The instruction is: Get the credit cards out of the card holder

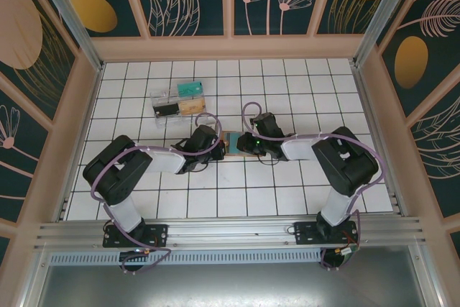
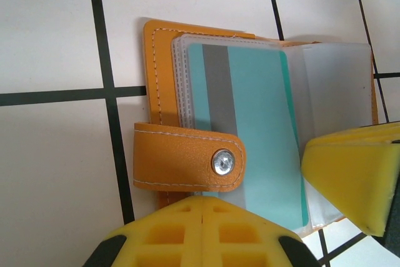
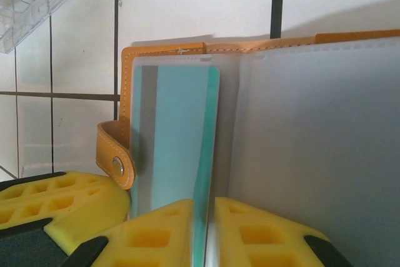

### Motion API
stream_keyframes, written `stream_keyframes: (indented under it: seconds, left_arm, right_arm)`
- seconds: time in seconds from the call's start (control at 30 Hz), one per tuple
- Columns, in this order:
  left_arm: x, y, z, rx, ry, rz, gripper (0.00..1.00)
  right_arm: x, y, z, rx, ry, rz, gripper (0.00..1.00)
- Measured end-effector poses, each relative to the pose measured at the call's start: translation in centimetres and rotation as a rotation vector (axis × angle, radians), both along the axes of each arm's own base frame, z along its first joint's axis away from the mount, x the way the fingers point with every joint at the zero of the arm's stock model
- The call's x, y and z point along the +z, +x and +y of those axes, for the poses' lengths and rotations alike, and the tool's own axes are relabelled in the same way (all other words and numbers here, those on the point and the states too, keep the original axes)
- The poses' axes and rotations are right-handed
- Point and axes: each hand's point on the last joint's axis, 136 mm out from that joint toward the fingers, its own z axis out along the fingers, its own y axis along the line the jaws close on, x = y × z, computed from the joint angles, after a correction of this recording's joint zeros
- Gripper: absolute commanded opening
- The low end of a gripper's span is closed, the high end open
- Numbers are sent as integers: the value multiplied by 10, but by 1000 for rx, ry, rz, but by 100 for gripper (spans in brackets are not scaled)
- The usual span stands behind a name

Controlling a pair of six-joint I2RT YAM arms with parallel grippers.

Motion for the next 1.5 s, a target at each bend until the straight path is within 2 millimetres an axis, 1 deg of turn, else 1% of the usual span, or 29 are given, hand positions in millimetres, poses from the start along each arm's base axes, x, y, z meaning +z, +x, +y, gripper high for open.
stream_keyframes:
  seconds: [0.53,0.6,0.63,0.67,0.97,1.17,1.3,1.4,1.43,1.47,1.5]
  left_arm:
    - [0,0,-1,-3,-5,-1,4]
    - [0,0,-1,-3,-5,-1,4]
    - [0,0,-1,-3,-6,-1,4]
    - [0,0,-1,-3,-6,-1,3]
    - [0,0,-1,0,-11,0,1]
    - [-1,1,0,5,-9,-3,0]
    - [-1,1,0,8,-11,-3,0]
    - [-1,1,0,10,-13,-2,0]
    - [-1,1,0,10,-13,-2,0]
    - [-1,1,0,9,-13,-2,0]
    - [-1,1,0,10,-13,-2,0]
  right_arm:
    - [0,2,4,-3,20,17,12]
    - [0,2,4,-3,25,20,8]
    - [0,3,3,-3,26,21,0]
    - [0,3,3,-5,30,22,0]
    - [1,3,0,-12,38,22,0]
    - [14,7,-12,-41,54,-3,0]
    - [10,6,-19,-56,47,6,0]
    - [8,4,-21,-56,44,12,0]
    - [8,4,-20,-54,47,11,9]
    - [8,4,-20,-53,49,11,13]
    - [9,4,-19,-50,51,10,15]
